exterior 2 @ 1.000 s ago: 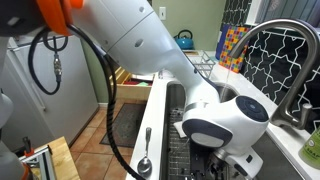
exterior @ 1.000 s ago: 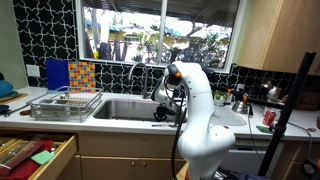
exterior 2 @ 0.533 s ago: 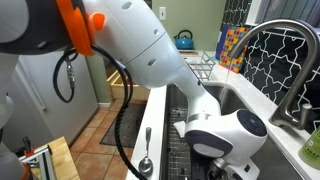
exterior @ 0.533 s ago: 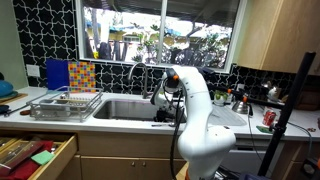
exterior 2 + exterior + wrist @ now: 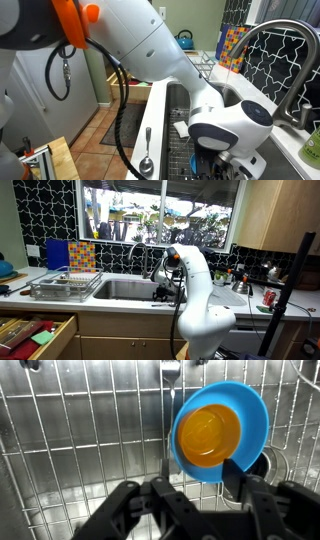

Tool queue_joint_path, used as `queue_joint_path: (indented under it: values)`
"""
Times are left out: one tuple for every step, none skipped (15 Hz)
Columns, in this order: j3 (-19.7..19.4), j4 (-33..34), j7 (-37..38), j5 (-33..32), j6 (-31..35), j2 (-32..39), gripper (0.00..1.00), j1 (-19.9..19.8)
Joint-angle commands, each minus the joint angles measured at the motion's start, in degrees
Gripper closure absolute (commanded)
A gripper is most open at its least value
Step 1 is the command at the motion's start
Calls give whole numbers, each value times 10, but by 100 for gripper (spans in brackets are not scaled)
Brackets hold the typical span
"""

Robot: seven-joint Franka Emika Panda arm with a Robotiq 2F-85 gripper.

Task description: Put the orange bowl in the blue bowl and then put them in the sink

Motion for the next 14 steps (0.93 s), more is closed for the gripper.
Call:
queue_joint_path:
  values:
    - [-21,-31,34,-41,-37,-60,8,16]
    - [-26,-39,35,-53,-41,-80,2,21]
    - [-32,-45,34,-68,-40,-97,0,24]
    - [-35,-49,29,-80,-41,-115,0,27]
    - [-45,-56,35,-104,-39,-133,0,35]
    - [-53,-61,43,-126,-42,-151,0,42]
    - [-62,-65,55,-149,-42,-167,0,50]
    - [-68,-68,65,-168,-46,-181,0,55]
    - [-72,-72,74,-182,-54,-196,0,59]
    - [-74,-73,81,-193,-62,-209,0,63]
    - [-76,-75,91,-204,-74,-221,0,67]
    - [-80,-74,103,-220,-96,-230,0,70]
    - [-82,-70,116,-234,-115,-236,0,73]
    - [-74,-50,88,-202,-92,-210,0,63]
